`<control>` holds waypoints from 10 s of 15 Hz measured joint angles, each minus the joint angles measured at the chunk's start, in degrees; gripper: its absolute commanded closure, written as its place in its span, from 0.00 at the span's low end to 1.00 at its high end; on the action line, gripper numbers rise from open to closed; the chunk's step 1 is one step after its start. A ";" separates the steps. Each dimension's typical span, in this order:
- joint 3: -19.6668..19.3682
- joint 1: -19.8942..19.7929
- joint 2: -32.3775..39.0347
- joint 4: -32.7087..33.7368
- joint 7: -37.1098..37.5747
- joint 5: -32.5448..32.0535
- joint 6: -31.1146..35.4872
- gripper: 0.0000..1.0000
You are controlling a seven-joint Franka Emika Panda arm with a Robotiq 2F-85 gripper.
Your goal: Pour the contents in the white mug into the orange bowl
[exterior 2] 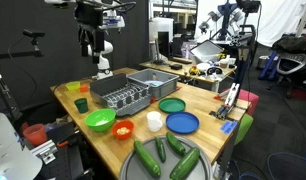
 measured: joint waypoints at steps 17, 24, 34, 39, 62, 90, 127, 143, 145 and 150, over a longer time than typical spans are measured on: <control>-0.04 -3.08 7.55 -0.05 18.53 6.97 10.90 0.00; -0.03 -4.40 13.41 0.37 24.43 10.09 18.56 0.00; -0.63 -5.47 16.22 0.48 29.59 16.87 22.44 0.00; -0.88 -6.13 26.67 -0.44 34.17 27.19 36.35 0.00; -1.47 -7.14 46.31 5.12 40.84 42.65 46.89 0.00; -1.24 -10.55 69.17 21.88 41.25 54.71 46.94 0.07; -6.59 -7.71 52.68 8.56 60.04 35.12 46.84 0.98; -7.05 -4.58 40.98 -3.85 89.92 -0.27 48.54 0.98; -6.69 -4.54 39.69 -5.30 91.27 -3.48 48.57 0.98; -4.88 -4.41 36.98 -8.58 92.81 -9.31 48.66 0.98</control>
